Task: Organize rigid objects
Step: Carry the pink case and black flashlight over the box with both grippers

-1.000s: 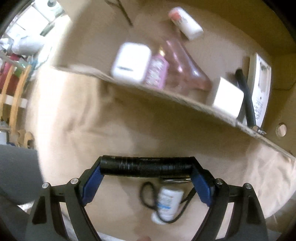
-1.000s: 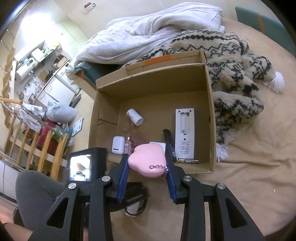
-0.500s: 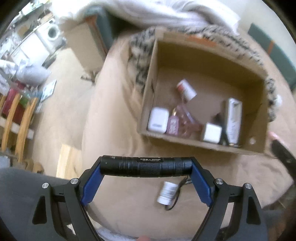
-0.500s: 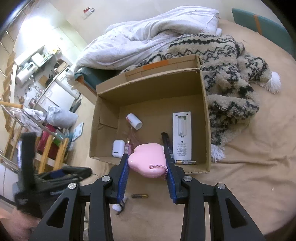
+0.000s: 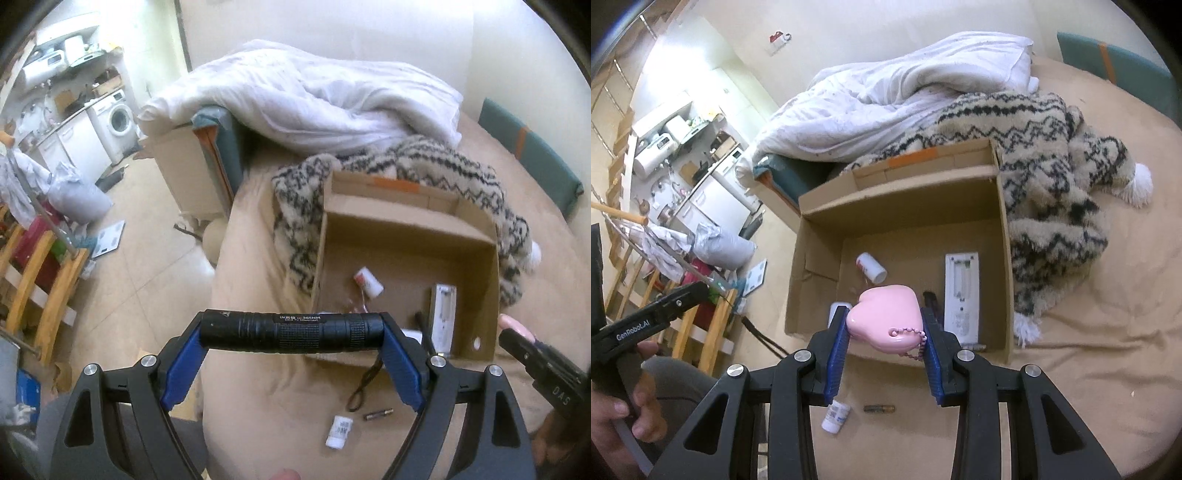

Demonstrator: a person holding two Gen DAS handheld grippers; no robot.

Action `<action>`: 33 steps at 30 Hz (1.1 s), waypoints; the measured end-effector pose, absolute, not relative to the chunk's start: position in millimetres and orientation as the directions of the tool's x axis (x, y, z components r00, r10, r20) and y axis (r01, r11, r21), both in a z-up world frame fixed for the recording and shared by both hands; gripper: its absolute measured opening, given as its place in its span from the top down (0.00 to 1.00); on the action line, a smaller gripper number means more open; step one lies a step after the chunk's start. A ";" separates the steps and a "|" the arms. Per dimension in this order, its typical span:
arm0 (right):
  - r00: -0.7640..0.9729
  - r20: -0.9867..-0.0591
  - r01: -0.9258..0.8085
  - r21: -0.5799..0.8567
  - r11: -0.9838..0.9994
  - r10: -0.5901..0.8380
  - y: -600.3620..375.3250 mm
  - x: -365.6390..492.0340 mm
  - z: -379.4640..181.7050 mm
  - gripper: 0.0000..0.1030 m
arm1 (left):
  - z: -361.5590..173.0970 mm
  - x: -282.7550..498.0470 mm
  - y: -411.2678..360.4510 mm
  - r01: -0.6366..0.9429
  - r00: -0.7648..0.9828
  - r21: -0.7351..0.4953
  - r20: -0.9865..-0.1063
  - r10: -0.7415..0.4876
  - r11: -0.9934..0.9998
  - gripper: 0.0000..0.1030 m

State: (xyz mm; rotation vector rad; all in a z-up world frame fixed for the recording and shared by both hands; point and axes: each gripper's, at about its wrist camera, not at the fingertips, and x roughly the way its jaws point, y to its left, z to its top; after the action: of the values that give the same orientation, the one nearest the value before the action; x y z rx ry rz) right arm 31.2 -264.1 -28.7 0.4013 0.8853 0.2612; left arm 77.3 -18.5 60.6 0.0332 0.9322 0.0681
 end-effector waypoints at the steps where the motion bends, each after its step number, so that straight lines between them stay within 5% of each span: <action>1: 0.614 -0.689 -0.058 0.446 0.893 0.384 -265.5 33.8 -25.0 0.62 | 62.0 79.5 -18.7 -0.046 0.601 0.063 -0.796 0.077 0.997 0.17; 12: 0.658 -0.678 -0.037 0.406 0.913 0.328 -278.3 77.0 -5.6 0.62 | 81.2 120.7 -25.6 -0.089 0.708 0.055 -0.698 0.102 0.995 0.17; 26: 0.467 -0.844 0.056 0.327 0.943 0.265 -269.4 93.1 -82.9 0.62 | -61.5 168.8 -86.8 0.114 0.548 0.172 -0.833 0.083 0.978 0.17; 33: 0.410 -0.881 0.052 0.281 0.958 0.236 -260.0 97.8 -99.8 0.62 | -90.5 172.8 -88.4 0.126 0.479 0.166 -0.873 0.087 0.978 0.17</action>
State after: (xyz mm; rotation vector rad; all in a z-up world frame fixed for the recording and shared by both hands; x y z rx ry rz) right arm 97.8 -260.0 -99.8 0.2822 1.1470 0.1179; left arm 172.8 -88.4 -90.5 0.2191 1.0730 -0.0241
